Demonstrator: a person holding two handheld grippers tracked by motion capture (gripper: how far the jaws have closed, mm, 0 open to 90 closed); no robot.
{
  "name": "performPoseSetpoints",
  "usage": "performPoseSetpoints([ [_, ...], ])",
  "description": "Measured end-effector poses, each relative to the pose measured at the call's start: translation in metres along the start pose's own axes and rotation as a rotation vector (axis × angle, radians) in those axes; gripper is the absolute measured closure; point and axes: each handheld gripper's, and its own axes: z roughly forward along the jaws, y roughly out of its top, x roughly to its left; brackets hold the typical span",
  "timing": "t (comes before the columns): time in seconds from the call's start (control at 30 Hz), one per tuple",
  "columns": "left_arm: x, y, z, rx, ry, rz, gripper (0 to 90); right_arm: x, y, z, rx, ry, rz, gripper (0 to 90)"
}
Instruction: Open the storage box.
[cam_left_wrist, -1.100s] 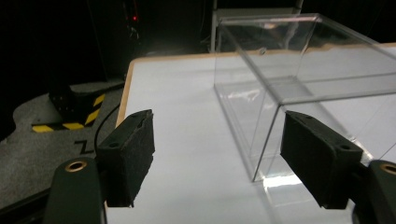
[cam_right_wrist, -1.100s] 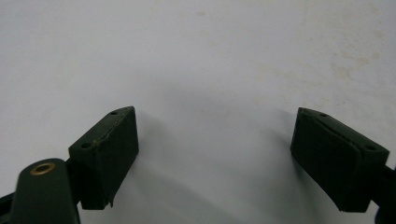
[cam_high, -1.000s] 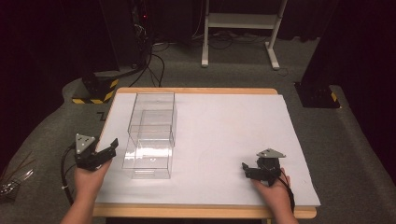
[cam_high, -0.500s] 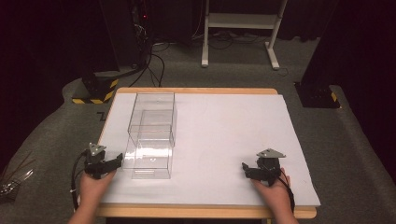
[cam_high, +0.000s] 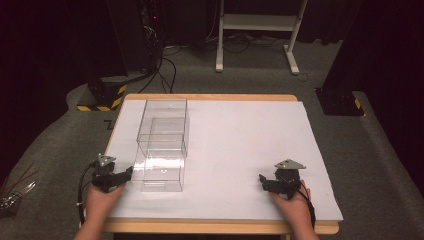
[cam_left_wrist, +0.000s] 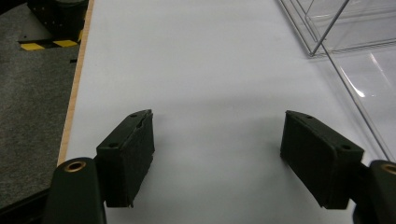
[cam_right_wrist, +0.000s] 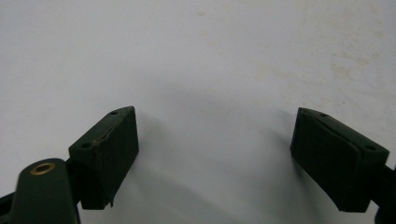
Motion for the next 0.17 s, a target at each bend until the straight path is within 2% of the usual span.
performPoseSetpoints([
  [0.17, 0.0002, -0.0001, -0.0002, 0.001, -0.001, 0.001, 26.1, 0.0, 0.0001, 0.0, 0.0, 0.0, 0.0, 14.9],
])
